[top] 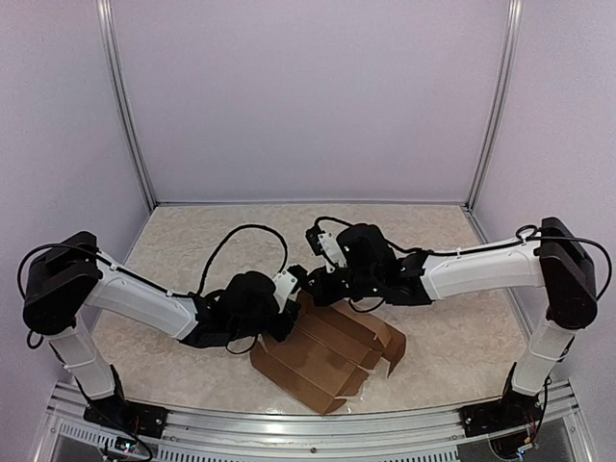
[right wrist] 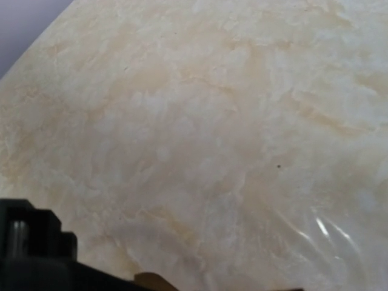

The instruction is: Fold the paper box

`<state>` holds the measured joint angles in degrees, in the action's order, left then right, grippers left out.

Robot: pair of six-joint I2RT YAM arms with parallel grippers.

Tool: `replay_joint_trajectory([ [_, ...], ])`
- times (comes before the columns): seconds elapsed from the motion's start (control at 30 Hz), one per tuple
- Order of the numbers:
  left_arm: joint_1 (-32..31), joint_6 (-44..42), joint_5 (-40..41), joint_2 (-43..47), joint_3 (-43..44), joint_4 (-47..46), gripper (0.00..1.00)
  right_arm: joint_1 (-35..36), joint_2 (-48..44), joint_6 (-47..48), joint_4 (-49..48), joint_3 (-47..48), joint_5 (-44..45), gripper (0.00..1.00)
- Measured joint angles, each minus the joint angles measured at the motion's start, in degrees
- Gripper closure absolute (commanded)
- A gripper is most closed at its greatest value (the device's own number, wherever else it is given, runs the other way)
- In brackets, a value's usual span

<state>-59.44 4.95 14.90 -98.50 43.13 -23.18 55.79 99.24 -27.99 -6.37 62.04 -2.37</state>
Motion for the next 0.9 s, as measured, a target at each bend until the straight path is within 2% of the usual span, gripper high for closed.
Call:
replay_joint_trajectory([
  [0.27, -0.2, 1.2, 0.2, -0.9, -0.9, -1.4, 0.76, 0.0, 3.2, -2.9, -4.4, -1.9, -1.5, 1.0],
  [0.9, -0.5, 5.6, 0.5, -3.3, -3.3, -7.7, 0.74, 1.0, 4.4, -4.5, -8.1, -2.8, -1.2, 1.0],
])
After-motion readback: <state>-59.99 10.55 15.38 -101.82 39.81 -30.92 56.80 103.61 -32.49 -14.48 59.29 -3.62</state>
